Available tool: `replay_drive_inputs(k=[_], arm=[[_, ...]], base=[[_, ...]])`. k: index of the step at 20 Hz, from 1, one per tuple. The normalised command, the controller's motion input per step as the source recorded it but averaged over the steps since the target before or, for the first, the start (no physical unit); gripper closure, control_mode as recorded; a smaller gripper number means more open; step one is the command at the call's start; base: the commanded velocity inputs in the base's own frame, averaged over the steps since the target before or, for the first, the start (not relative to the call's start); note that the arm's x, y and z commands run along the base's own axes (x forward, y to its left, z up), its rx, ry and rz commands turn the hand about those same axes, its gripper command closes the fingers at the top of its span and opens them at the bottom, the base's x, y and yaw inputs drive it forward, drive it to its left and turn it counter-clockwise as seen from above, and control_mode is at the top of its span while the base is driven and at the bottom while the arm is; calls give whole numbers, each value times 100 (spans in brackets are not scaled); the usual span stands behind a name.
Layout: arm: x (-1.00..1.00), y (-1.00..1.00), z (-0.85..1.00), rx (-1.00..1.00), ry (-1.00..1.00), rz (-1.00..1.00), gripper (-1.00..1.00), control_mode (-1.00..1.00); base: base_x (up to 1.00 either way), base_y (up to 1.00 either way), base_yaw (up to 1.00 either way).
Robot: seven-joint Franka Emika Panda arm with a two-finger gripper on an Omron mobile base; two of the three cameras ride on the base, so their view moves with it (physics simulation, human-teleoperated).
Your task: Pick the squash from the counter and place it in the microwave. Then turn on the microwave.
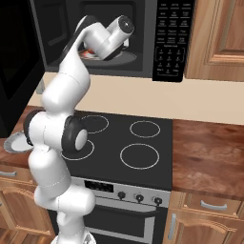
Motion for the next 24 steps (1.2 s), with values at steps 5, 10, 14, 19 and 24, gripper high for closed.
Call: replay_drive_inputs(k=[5, 10, 14, 19, 24], arm=[[-24, 0, 0, 5, -7, 0, -100, -100], [-14, -3, 2, 1, -8, 0, -100, -100], [-24, -3, 1, 0, -9, 0, -100, -100], [-23, -16, 0, 1, -4, 0, -100, -100], [-29, -11, 4, 0, -4, 0, -100, -100]], base=[[0, 0, 0], [0, 0, 0], [0, 0, 0], [0, 0, 0], [0, 0, 0]])
